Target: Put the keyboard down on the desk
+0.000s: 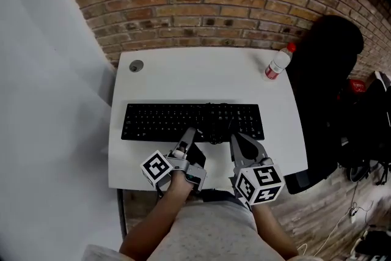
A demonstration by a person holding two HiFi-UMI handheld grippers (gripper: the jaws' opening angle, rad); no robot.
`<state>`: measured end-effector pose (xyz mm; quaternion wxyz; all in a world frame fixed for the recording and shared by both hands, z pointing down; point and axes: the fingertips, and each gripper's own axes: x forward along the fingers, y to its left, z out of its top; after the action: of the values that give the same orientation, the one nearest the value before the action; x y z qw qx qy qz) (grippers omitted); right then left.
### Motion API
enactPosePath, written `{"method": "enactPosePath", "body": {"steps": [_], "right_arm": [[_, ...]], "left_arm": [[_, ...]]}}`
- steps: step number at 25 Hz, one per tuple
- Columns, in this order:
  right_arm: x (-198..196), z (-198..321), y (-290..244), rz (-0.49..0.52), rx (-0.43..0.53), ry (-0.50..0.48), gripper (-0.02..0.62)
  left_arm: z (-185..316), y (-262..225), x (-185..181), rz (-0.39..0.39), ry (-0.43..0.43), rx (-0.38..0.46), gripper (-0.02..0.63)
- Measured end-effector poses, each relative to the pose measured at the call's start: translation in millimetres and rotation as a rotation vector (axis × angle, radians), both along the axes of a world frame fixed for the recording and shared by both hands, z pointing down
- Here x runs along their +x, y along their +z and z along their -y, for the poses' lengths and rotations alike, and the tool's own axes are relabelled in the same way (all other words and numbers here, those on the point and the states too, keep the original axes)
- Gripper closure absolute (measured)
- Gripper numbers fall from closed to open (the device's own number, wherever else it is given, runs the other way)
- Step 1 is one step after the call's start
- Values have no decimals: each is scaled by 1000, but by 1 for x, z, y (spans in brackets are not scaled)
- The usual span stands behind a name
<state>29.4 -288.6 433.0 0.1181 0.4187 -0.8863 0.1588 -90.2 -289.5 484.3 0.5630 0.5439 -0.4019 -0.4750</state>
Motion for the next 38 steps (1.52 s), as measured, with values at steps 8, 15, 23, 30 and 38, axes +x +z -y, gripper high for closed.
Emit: {"method": "enactPosePath", "body": {"steps": [8, 15, 23, 30, 38], "right_arm": [[6, 41, 18, -12, -33, -54, 586], [6, 68, 36, -33, -68, -91, 586], [2, 85, 51, -37, -109, -133, 586], [-9, 87, 58, -33, -130, -159, 586], [-14, 84, 59, -33, -143, -159, 586]], "left_arm": [[31, 22, 5, -5, -57, -47, 540], [54, 41, 5, 9, -90, -86, 540], [62, 68, 3, 10, -118, -167, 537], [66, 71, -3, -13, -87, -167, 534], [65, 66, -5, -49, -117, -177, 459]]}}
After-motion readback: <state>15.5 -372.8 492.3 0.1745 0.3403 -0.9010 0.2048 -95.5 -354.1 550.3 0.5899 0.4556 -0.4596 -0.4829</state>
